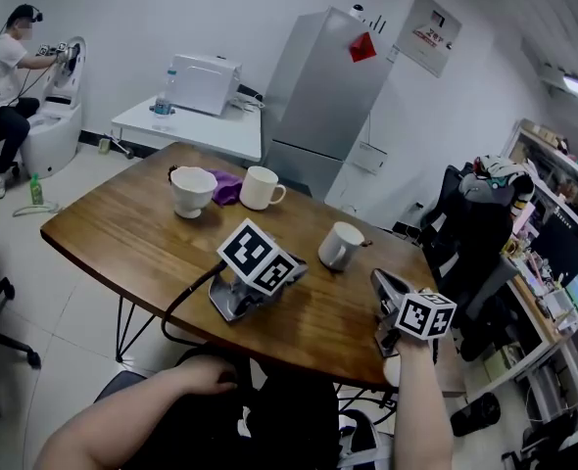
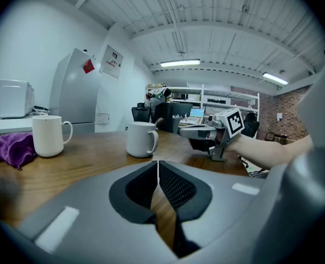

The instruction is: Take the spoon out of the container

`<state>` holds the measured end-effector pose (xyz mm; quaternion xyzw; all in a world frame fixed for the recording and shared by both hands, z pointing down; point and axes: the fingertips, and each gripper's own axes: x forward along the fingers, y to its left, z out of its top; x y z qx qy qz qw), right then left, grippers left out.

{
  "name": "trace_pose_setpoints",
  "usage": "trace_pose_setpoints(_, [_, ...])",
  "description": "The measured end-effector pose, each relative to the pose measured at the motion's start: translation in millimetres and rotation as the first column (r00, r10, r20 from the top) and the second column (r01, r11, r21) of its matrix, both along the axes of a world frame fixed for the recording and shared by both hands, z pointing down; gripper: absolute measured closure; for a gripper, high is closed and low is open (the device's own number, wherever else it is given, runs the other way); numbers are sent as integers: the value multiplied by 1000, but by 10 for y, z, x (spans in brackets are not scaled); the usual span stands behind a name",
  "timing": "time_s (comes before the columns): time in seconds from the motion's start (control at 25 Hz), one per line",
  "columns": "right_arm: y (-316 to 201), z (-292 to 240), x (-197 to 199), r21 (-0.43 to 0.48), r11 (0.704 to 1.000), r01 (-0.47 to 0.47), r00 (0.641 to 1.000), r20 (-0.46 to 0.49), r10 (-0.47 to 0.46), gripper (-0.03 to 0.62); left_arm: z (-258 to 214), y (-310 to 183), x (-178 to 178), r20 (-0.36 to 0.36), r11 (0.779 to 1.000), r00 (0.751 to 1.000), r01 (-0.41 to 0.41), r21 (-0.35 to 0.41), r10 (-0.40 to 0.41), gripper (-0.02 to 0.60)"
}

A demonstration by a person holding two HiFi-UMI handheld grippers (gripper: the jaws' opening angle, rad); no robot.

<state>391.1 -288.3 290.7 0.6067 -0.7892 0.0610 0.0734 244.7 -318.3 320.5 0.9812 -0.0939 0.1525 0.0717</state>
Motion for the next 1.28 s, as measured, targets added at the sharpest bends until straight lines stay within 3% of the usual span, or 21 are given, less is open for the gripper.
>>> trace_pose_setpoints(0.12, [-39, -111, -24, 13, 1000, 0, 999, -38, 0, 591, -12, -3, 5, -1, 1000, 1000, 0, 0, 0, 569])
trace_pose_setpoints(0.24, [-97, -163, -53, 7, 1000, -4, 990, -143, 5, 591, -3, -1, 9, 0, 1000, 1000, 0, 0, 0, 569])
trace_pose_setpoints(0.32, [-137, -182, -87, 1, 1000, -3, 966, -258, 3, 588, 2, 6, 23, 0, 1000, 1000, 0, 1, 0, 569])
trace_pose_setpoints(0.4, [-184, -225, -122, 4, 1000, -11, 920, -392, 11, 569, 0, 9, 34, 0, 1000, 1000, 1, -1, -1, 569])
trace_pose_setpoints(0.52, [-254, -318, -198, 27, 999, -32, 791, -611, 42, 562, -10, 7, 26, 1, 1000, 1000, 1, -2, -1, 569])
trace_pose_setpoints(0.68, [-335, -282, -289, 15, 999, -35, 511, -859, 30, 528, -9, 8, 30, 0, 1000, 1000, 1, 0, -1, 569])
trace_pose_setpoints(0.76, [-375, -242, -313, 1, 999, -32, 416, -909, 14, 522, -9, 10, 32, 1, 1000, 1000, 1, 0, -1, 569])
trace_pose_setpoints(1.12, [-495, -153, -308, -33, 997, -64, 220, -975, -18, 513, -11, 12, 37, 0, 1000, 1000, 1, 2, -1, 569])
trace_pose_setpoints(1.28, [-527, -133, -280, -29, 996, -90, 159, -987, -14, 514, -10, 10, 35, 0, 1000, 1000, 2, 1, -2, 569])
